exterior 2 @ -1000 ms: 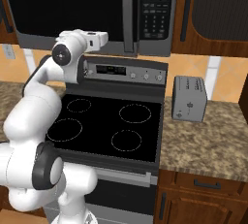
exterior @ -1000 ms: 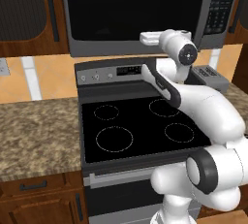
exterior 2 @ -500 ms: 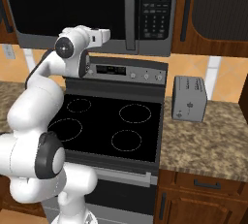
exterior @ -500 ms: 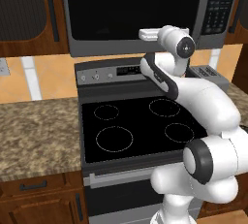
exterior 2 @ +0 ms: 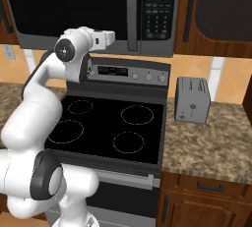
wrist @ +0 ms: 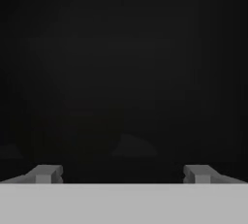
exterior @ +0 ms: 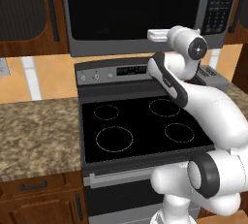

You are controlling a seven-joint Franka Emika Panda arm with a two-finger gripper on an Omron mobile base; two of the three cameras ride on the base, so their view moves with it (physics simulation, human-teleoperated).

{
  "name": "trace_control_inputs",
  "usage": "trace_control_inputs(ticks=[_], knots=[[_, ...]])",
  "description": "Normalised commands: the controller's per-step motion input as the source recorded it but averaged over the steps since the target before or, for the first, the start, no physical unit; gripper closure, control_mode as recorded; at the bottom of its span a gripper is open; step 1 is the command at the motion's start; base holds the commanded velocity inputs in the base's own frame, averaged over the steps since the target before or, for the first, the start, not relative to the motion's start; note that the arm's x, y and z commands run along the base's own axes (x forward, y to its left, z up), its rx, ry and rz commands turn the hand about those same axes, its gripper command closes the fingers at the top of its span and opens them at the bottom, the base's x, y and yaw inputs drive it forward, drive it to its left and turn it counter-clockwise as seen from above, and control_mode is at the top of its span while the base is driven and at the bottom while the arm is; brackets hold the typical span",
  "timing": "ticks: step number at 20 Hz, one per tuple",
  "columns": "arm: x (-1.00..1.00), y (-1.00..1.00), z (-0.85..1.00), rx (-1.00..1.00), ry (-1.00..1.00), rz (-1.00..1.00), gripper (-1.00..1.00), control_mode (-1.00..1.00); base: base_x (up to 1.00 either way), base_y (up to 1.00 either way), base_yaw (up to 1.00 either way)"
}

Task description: Open the microwave, place the bowl with waffle inside the microwave, then close the microwave door and turn it on.

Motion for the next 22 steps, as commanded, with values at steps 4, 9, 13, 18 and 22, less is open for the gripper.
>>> trace_control_inputs(ticks=[4,9,13,18,22], knots=[[-0.52,-0.57,0.3,-0.01,0.02,0.0,-1.0,-1.0,0.0,0.0,0.0],[-0.56,-0.53,0.29,-0.02,0.08,0.0,-1.0,-1.0,0.0,0.0,0.0],[-0.64,-0.6,0.08,-0.01,0.04,0.0,-1.0,-1.0,0.0,0.0,0.0],[-0.47,-0.79,0.0,0.0,0.0,0.04,-1.0,-1.0,0.0,0.0,0.0],[-0.28,-0.77,0.0,0.0,0.0,0.05,-1.0,-1.0,0.0,0.0,0.0]])
